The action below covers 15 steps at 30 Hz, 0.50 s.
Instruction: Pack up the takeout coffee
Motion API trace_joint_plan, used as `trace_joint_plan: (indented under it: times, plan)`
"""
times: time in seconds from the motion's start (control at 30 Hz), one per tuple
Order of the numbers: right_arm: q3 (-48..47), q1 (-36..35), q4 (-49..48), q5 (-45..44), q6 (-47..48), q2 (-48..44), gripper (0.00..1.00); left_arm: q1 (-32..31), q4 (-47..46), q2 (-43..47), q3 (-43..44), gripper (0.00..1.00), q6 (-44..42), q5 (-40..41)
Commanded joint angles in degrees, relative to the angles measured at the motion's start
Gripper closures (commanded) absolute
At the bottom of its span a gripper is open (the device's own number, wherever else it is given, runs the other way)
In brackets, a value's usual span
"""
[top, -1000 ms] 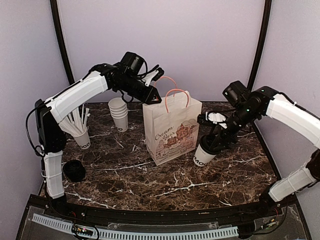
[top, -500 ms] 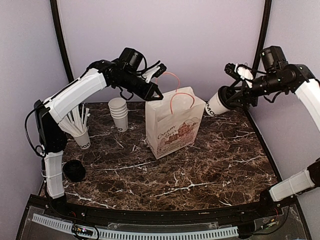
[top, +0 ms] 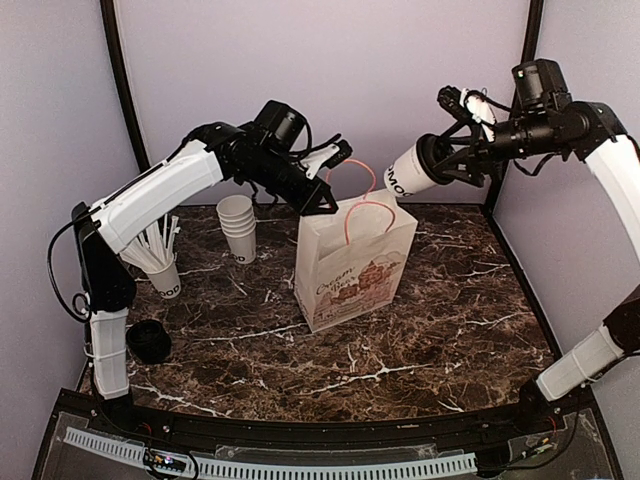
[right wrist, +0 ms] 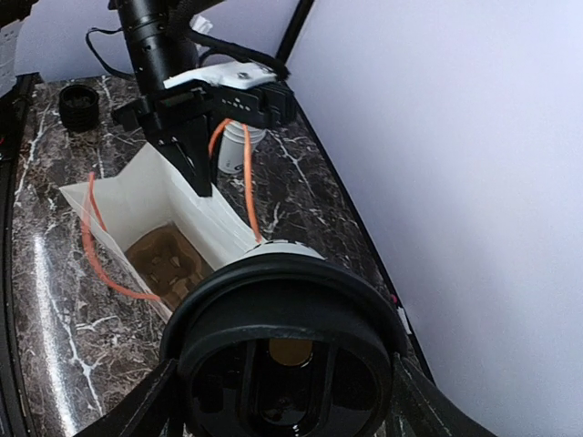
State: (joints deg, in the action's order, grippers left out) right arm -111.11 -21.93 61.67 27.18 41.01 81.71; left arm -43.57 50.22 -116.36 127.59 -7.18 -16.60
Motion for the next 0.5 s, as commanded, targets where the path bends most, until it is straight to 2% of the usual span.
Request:
trace_joint_plan:
  times: [0.0,0.23,0.47]
  plan:
    - [-0.1,-5.7,-1.0,1.2,0.8,1.1,0.36,-1.7,1.8,1.4,2.1,1.0,-1.6,2.8]
    - [4.4,-16.4,0.7,-4.3,4.1,2.7,0.36,-2.5,2.3,1.6,3.7,0.94,-0.7,4.0]
    - [8.0,-18.9,0.4,-8.5,4.5,0.8,0.36,-2.5,1.8,2.2,3.8,0.95,-0.1,5.0]
